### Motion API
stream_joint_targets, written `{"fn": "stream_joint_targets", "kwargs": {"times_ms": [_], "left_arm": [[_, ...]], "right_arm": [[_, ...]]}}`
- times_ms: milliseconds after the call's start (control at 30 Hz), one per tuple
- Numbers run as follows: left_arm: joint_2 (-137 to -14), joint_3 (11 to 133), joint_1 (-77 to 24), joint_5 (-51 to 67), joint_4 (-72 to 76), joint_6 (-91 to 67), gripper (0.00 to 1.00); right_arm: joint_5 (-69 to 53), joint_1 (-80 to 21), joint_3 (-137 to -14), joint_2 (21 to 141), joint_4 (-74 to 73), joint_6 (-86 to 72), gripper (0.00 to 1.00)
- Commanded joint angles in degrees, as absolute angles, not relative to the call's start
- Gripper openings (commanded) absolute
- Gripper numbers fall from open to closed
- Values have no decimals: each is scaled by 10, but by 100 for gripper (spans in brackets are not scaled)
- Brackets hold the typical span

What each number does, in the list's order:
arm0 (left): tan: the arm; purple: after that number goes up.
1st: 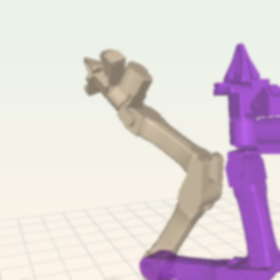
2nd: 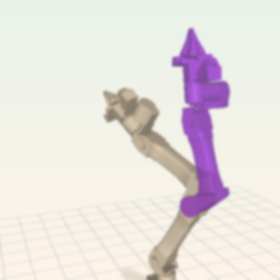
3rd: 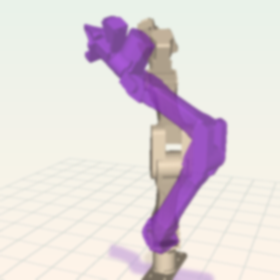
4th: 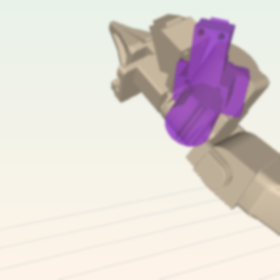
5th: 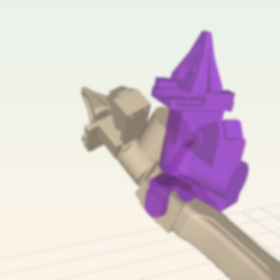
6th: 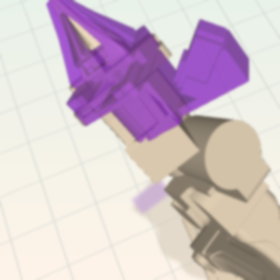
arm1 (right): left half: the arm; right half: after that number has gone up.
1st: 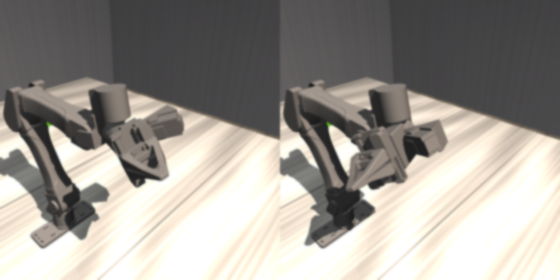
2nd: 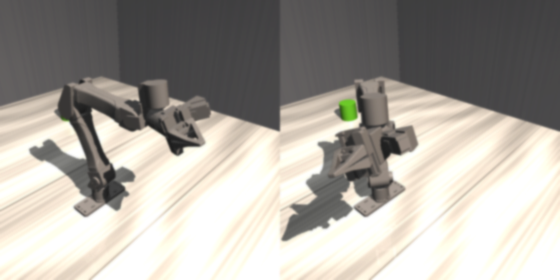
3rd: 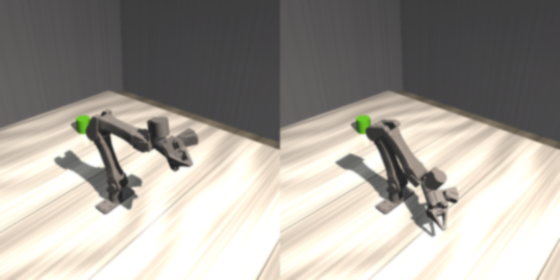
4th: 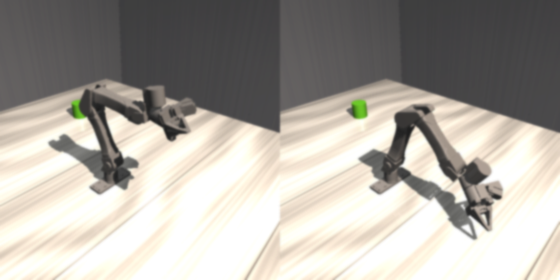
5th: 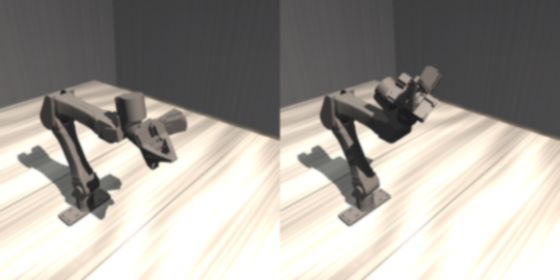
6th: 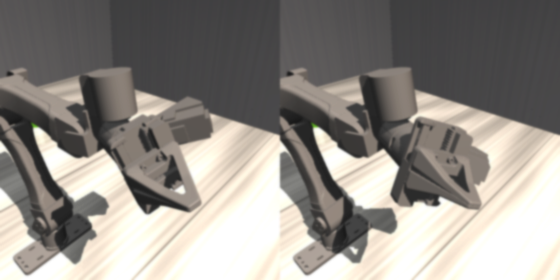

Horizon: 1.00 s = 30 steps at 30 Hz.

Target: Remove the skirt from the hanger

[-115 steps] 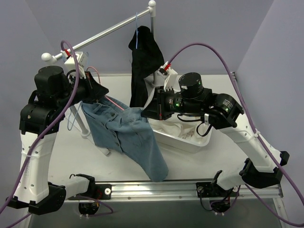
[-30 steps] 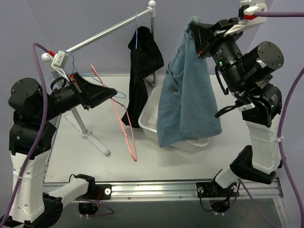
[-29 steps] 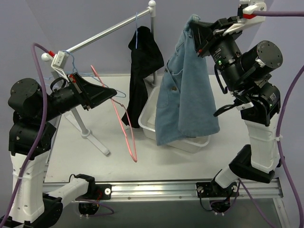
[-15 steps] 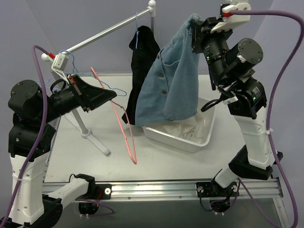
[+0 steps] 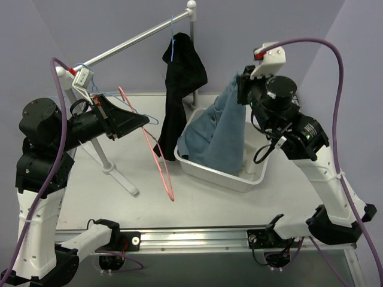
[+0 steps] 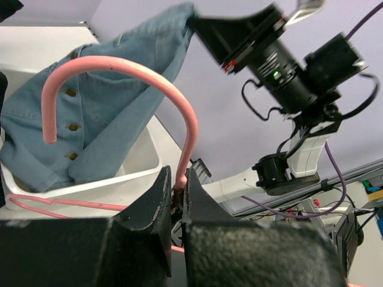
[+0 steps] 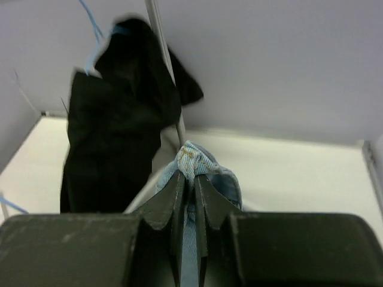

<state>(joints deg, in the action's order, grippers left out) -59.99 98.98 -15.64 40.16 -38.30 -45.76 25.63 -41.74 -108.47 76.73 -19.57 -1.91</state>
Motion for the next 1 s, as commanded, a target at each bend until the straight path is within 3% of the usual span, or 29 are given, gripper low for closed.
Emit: {"fn": "stream_joint_targets", "kwargs": {"times_ms": [0,267,467,500,533,633,767,967], "left_arm": [[-601,984,-154,403,-374,-450,2],[-606,979,-154,395,-394,-444,2],[-613,989,-154,372,-443,-408,2],[-613,995,-154,367,-448,-399,2],[-615,998,-155,362,-455,-395,2],[-623,1007,-155,357,-456,-387,2],[-629,1005,-155,364,-440,-394,2],[-631,998,-156,366,-444,-397,2]], "right_arm": [[276,-406,-979,721,-225,-155,0],[179,-396,-667,697,-260,-349,0],[175,-357,-650,744,-311,-350,2],[161,-351,-661,746,-314,-339,11],[156,-345,-668,747,-321,-330,39],[147,-341,-712,748,-344,-279,80],[142,-341,-796,751,-394,-253,100],[-29,-341,-935,719,-405,-201,100]]}}
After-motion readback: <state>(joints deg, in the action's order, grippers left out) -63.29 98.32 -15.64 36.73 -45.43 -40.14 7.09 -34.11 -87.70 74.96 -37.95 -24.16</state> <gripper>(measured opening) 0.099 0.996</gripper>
